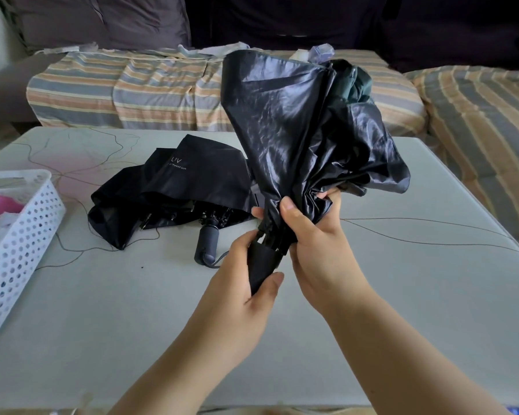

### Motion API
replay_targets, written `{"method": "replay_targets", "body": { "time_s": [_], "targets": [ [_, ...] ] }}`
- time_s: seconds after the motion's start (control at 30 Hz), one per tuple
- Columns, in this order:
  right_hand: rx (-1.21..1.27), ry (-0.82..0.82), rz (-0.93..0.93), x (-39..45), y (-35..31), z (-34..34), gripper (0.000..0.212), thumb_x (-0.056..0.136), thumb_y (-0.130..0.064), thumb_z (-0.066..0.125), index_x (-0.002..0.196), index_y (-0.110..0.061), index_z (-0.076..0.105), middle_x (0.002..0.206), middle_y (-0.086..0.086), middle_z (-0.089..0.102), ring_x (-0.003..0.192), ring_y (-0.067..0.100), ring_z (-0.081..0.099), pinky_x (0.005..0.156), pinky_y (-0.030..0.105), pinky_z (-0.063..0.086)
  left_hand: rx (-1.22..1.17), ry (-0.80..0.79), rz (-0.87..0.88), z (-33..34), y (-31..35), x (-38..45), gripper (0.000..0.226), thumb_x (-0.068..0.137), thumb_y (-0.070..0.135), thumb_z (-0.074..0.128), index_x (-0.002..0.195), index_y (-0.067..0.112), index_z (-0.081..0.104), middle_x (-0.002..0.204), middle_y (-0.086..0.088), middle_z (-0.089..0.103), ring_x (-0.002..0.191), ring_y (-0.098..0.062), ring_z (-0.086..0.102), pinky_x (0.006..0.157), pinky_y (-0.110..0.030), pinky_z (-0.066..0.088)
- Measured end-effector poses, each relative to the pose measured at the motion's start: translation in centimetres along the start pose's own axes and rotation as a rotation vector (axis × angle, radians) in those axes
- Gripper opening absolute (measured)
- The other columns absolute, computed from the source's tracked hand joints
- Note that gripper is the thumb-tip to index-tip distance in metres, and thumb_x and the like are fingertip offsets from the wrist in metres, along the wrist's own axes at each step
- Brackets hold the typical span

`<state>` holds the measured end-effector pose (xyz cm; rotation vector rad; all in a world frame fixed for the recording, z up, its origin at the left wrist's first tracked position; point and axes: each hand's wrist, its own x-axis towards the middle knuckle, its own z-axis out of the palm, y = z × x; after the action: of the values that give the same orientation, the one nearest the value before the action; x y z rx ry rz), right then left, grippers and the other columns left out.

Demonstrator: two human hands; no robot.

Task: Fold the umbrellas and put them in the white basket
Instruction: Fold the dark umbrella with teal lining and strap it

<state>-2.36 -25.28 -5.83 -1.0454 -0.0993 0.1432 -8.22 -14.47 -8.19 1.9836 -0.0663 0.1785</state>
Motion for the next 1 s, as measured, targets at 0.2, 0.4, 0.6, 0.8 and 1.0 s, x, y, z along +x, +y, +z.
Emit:
{"method": "replay_targets", "body": {
  "time_s": [0.2, 0.4, 0.6, 0.8, 1.0],
  "targets": [
    [0.007, 0.010, 0.007, -0.1, 0.9, 0.4, 0.025, 0.099, -0.005, 0.046, 0.116, -0.019, 0.034, 0.091, -0.008, 0.070, 0.102, 0.025, 0.068, 0.099, 0.045, 0.049, 0.172, 0.094, 0.115, -0.1, -0.3, -0.1, 0.045, 0.091, 0.019, 0.057, 0.131, 0.024, 0.040, 0.104, 0.010, 0.055, 0.089, 0.000, 0.054, 0.070, -0.006, 0.040],
    [-0.011, 0.068, 0.055, 0.0, 1.6, 0.4, 0.022, 0.099, -0.012, 0.048, 0.105, -0.031, 0.038, 0.093, -0.010, 0.070, 0.108, 0.026, 0.065, 0.103, 0.051, 0.044, 0.629, 0.059, 0.197, 0.6, -1.5, 0.1, 0.057, 0.073, 0.004, 0.073, 0.122, -0.012, 0.048, 0.089, -0.014, 0.058, 0.069, -0.022, 0.062, 0.059, -0.014, 0.041],
    [0.026, 0.059, 0.185, 0.2, 0.0, -0.3, 0.024, 0.098, -0.007, 0.049, 0.114, -0.021, 0.038, 0.077, -0.003, 0.074, 0.101, 0.025, 0.068, 0.102, 0.047, 0.046, 0.661, 0.067, 0.212, 1.1, -1.5, 0.1, 0.053, 0.074, 0.009, 0.073, 0.118, -0.011, 0.052, 0.085, -0.010, 0.057, 0.063, -0.016, 0.059, 0.052, -0.014, 0.038],
    [-0.078, 0.104, 0.276, 0.8, -1.7, -1.2, 0.025, 0.088, 0.001, 0.060, 0.106, -0.010, 0.047, 0.096, 0.013, 0.067, 0.086, 0.025, 0.067, 0.093, 0.045, 0.053, 0.733, 0.118, 0.230, 1.9, -1.6, -0.1, 0.052, 0.069, 0.006, 0.075, 0.113, -0.013, 0.055, 0.080, -0.011, 0.057, 0.059, -0.020, 0.058, 0.052, -0.014, 0.033],
    [-0.113, 0.285, 0.301, 1.3, -0.8, -1.9, 0.043, 0.076, -0.012, 0.079, 0.114, -0.009, 0.061, 0.101, 0.010, 0.072, 0.086, 0.025, 0.070, 0.081, 0.043, 0.059, 0.957, 0.201, 0.351, 3.0, -2.0, -0.1, 0.053, 0.064, 0.002, 0.080, 0.110, -0.014, 0.059, 0.076, -0.015, 0.057, 0.057, -0.023, 0.056, 0.046, -0.024, 0.044]
  ]
}}
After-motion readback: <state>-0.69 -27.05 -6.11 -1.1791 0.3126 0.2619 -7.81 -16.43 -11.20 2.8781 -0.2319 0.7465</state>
